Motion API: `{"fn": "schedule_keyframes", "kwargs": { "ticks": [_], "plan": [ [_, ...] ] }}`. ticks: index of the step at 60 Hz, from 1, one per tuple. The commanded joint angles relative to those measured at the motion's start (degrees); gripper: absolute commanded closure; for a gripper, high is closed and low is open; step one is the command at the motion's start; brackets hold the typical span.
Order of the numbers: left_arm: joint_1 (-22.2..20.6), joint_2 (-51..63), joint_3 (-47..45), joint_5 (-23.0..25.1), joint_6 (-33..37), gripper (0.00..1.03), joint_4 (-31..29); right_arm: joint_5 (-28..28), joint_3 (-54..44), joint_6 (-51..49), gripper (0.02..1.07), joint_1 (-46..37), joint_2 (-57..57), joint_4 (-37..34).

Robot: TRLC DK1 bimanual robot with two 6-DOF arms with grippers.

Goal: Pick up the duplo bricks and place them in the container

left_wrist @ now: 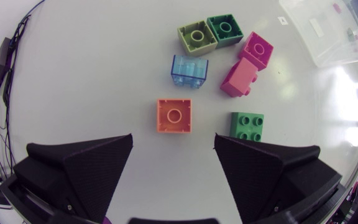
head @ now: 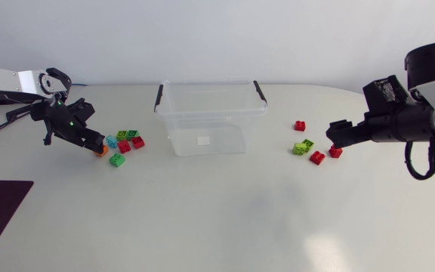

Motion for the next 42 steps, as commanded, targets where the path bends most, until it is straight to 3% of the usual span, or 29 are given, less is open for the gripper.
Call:
{"fn": "schedule_keyframes", "kwargs": {
  "ticks": [1, 15, 19, 32, 42],
  "plan": [
    [-0.63, 2.89, 2.90, -0.70, 1.74, 0.12, -0.83, -0.27, 2.28, -0.40, 0.07, -0.05, 3.09, -0.69],
    [-0.72, 8.16, 7.47, -0.79, 1.74, 0.25, -1.62, -1.32, 6.50, 1.35, 0.07, -0.49, 11.09, 0.98],
    [-0.81, 9.04, 7.56, -0.79, 1.65, 0.38, -1.80, -1.32, 7.81, 1.79, 0.07, -0.49, 12.93, 1.15],
    [-1.69, 8.51, 7.56, -2.11, 1.48, 0.64, -3.82, -1.59, 11.42, 2.50, 0.07, -1.20, 17.76, 2.03],
    [-2.21, 8.07, 7.56, -2.02, 1.39, 0.66, -3.20, -1.59, 12.91, 2.67, 0.07, -1.72, 19.87, 2.56]
  ]
}}
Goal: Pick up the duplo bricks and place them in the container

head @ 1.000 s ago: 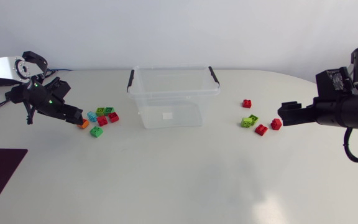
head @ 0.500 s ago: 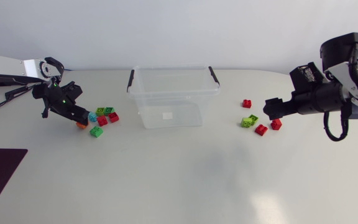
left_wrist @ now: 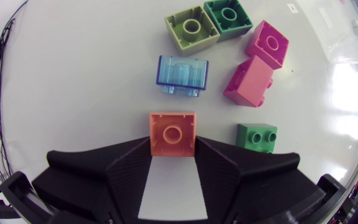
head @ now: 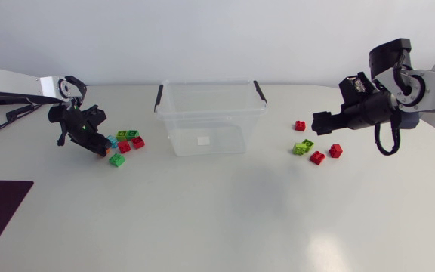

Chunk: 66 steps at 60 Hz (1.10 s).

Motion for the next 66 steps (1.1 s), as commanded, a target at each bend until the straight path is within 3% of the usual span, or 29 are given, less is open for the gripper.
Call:
{"fn": "schedule_keyframes", "kwargs": {
  "ticks": [1, 12, 24, 41, 54, 66],
  "plan": [
    [-0.35, 0.42, 1.35, -0.18, 0.78, 0.66, -0.43, -0.21, 1.59, 1.10, 0.07, -0.70, 1.34, 0.70],
    [-0.62, -2.74, 0.47, 1.31, 0.78, 0.67, -0.87, -1.44, 4.49, 1.98, 0.07, -2.01, 3.71, 0.70],
    [-2.20, -15.40, -2.95, 6.15, -0.10, 0.67, -2.19, -1.44, 8.80, 3.82, 0.07, -2.28, 8.02, 0.35],
    [-12.75, -32.97, -3.83, 11.16, -7.75, 0.67, -4.65, -0.39, 15.56, 5.40, 0.07, -1.58, 15.93, -0.88],
    [-18.55, -33.68, 0.04, 13.88, -12.40, 0.67, -5.88, 1.46, 22.42, 6.90, 0.07, -0.52, 23.31, -2.73],
    [-22.50, -29.90, 1.44, 14.06, -15.57, 0.67, -1.39, 3.83, 28.92, 9.54, 0.07, 0.62, 29.20, -5.89]
  ]
}}
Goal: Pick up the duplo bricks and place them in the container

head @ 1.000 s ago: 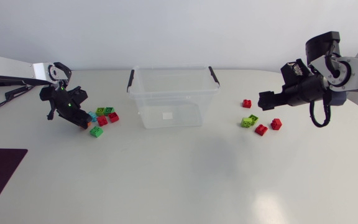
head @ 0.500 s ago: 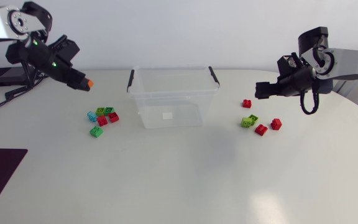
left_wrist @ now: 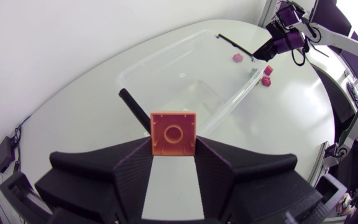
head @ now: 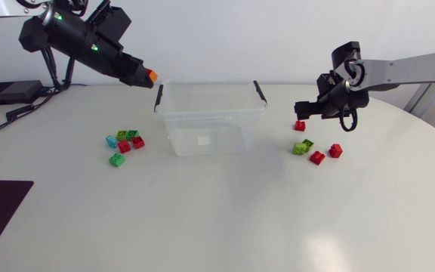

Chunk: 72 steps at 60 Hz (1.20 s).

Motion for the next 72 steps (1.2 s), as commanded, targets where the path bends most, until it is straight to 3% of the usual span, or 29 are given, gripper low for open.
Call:
{"fn": "schedule_keyframes", "kwargs": {
  "ticks": [1, 21, 24, 27, 28, 29, 32, 44, 61, 72],
  "plan": [
    [-0.71, 2.96, 2.49, 0.55, -1.93, 0.67, 1.01, 0.68, 3.29, 2.43, 0.07, 0.49, 2.58, -1.61],
    [-4.75, 14.21, 8.12, 1.08, -3.69, 0.61, 6.72, 2.53, 10.32, 5.60, 0.07, 0.93, 8.91, -5.21],
    [-4.75, 15.61, 9.70, 1.08, -3.78, 0.43, 6.72, 2.97, 11.11, 5.95, 0.07, 1.28, 9.88, -5.39],
    [-4.58, 16.05, 10.23, 1.08, -3.78, 0.32, 6.72, 4.20, 12.34, 6.21, 0.09, 1.55, 11.02, -6.18],
    [-4.49, 16.31, 10.58, 1.08, -3.69, 0.19, 6.72, 4.20, 12.78, 6.39, 0.10, 1.63, 11.55, -6.36],
    [-4.40, 16.31, 10.67, 1.08, -3.69, 0.13, 6.99, 4.29, 13.40, 6.65, 0.10, 1.63, 12.16, -6.62],
    [-4.32, 16.31, 10.58, 1.08, -3.60, 0.06, 7.34, 4.29, 15.42, 7.27, 0.10, 1.72, 13.83, -7.85],
    [-2.91, 12.80, 9.08, 1.08, -3.60, 0.05, 8.13, 5.78, 26.49, 9.29, 0.10, 1.63, 22.71, -13.39],
    [4.03, -0.12, -3.31, 1.08, -3.69, 0.05, 14.19, 8.24, 38.36, 11.75, 0.14, 1.63, 29.83, -19.45],
    [8.34, -6.10, -10.25, 2.22, -2.90, 0.05, 16.39, 8.42, 39.59, 12.89, 0.33, 1.81, 31.06, -20.86]
  ]
}}
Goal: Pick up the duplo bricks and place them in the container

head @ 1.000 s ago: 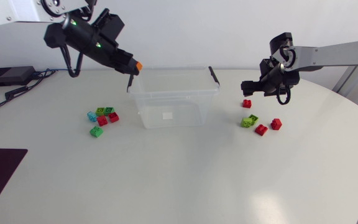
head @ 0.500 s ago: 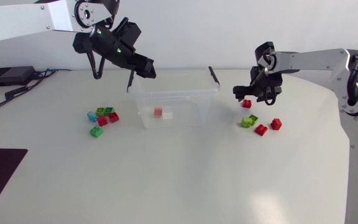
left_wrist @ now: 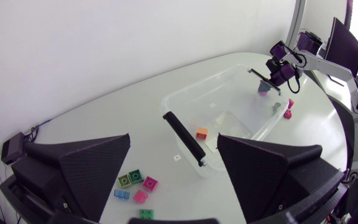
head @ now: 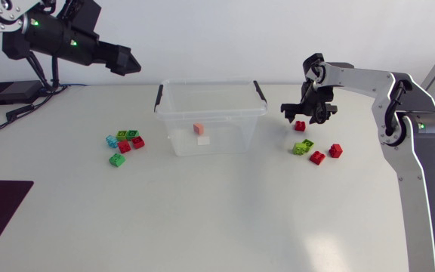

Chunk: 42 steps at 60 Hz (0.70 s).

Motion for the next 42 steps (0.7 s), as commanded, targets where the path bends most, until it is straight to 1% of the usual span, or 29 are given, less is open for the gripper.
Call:
{"fn": "schedule_keyframes", "kwargs": {
  "ticks": [1, 2, 5, 13, 14, 17, 19, 22, 27, 28, 31, 35, 40, 42],
  "plan": [
    [1.90, -2.76, -3.55, 1.26, 0.10, 0.05, 0.72, 0.73, 1.43, 2.32, 0.36, 0.37, 2.58, -1.27],
    [2.25, -3.02, -3.72, 1.52, 0.10, 0.05, 0.72, 0.81, 1.43, 2.49, 0.40, 0.45, 2.58, -1.63],
    [3.04, -3.81, -4.60, 2.14, 0.27, 0.05, 0.72, 0.90, 1.43, 2.84, 0.47, 0.54, 2.76, -1.98],
    [5.94, -6.36, -7.41, 3.54, 0.89, 0.05, 0.72, 0.99, 1.95, 3.28, 0.48, 0.54, 3.63, -3.47],
    [6.12, -6.71, -7.94, 3.54, 1.24, 0.05, 0.72, 0.99, 2.04, 3.28, 0.50, 0.54, 3.81, -3.65],
    [6.91, -7.50, -9.35, 3.72, 1.86, 0.05, 0.72, 1.34, 2.39, 3.28, 0.61, 0.54, 4.34, -4.00],
    [7.79, -8.03, -10.31, 3.90, 2.12, 0.05, 0.90, 1.52, 2.48, 3.28, 0.65, 0.45, 4.43, -4.00],
    [8.93, -9.00, -11.54, 4.42, 2.47, 0.05, 1.33, 1.69, 2.39, 3.02, 0.66, 0.45, 4.51, -4.09],
    [11.48, -10.31, -13.30, 6.09, 3.35, 0.05, 1.33, 1.60, 1.60, 2.84, 0.70, 0.45, 3.81, -4.35],
    [12.00, -10.67, -13.83, 6.45, 3.61, 0.05, 1.33, 1.69, 1.16, 2.75, 0.72, 0.45, 3.46, -4.35],
    [14.29, -11.81, -15.76, 7.41, 4.84, 0.05, 1.33, 1.78, -2.09, 2.32, 0.74, 0.54, 1.00, -2.94],
    [16.14, -12.69, -17.61, 8.47, 6.34, 0.05, 1.33, 2.04, -5.60, 1.88, 0.74, 0.72, -1.73, -1.36],
    [17.37, -13.13, -19.28, 8.73, 7.48, 0.05, 1.33, 2.57, -10.35, 1.08, 0.74, 1.07, -5.77, 1.19],
    [18.77, -13.30, -20.33, 9.61, 8.27, 0.05, 1.33, 3.10, -13.78, 0.73, 0.74, 1.51, -9.20, 2.68]
  ]
}}
